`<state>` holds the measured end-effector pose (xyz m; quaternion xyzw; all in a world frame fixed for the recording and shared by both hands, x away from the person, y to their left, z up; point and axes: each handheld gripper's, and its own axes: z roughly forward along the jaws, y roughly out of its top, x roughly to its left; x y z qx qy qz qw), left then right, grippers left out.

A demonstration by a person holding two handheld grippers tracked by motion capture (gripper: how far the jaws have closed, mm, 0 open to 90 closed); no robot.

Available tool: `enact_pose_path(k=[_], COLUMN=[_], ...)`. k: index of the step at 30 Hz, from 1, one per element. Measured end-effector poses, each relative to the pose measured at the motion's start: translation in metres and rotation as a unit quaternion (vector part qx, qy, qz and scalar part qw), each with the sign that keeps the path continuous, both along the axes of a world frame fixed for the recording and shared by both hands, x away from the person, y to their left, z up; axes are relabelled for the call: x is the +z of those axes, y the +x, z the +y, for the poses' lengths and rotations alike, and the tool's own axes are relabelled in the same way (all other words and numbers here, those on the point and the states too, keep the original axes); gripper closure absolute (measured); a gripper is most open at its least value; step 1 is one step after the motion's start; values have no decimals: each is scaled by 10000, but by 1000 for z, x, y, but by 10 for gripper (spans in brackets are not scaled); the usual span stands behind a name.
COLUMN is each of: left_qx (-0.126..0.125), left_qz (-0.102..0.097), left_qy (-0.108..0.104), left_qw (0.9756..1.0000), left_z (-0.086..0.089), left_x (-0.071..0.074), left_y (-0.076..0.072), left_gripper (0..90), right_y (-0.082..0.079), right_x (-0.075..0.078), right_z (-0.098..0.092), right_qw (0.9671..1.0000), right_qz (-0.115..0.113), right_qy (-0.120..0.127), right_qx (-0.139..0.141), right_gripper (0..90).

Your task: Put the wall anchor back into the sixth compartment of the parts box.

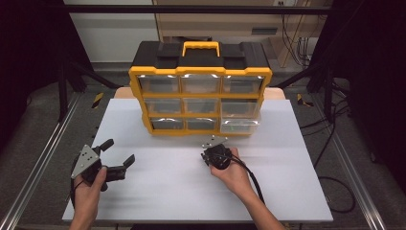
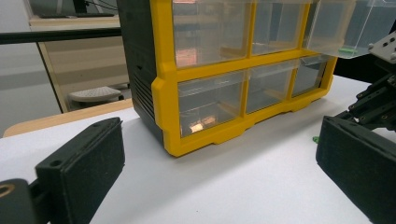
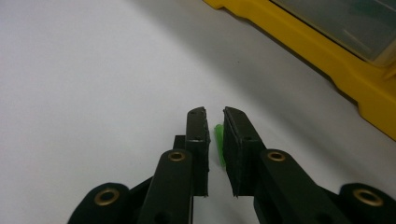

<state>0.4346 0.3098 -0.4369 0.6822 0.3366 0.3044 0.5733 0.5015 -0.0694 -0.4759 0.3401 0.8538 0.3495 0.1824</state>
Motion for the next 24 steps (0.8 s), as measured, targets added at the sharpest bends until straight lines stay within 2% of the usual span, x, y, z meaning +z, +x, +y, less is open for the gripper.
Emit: enact_pose_path(k=[24], left_qx=[-31], left_qz=[3], left_qy=[16], left_qw=[10000], left_z=[-1], left_x=[0], left_y=[0], left_gripper=[14], right_y=[6], right_x=[-5], right_z=[-4], right_qw=[9999], right_qz=[131], right_qy=[-8], right_qx=[32], right_gripper=[828])
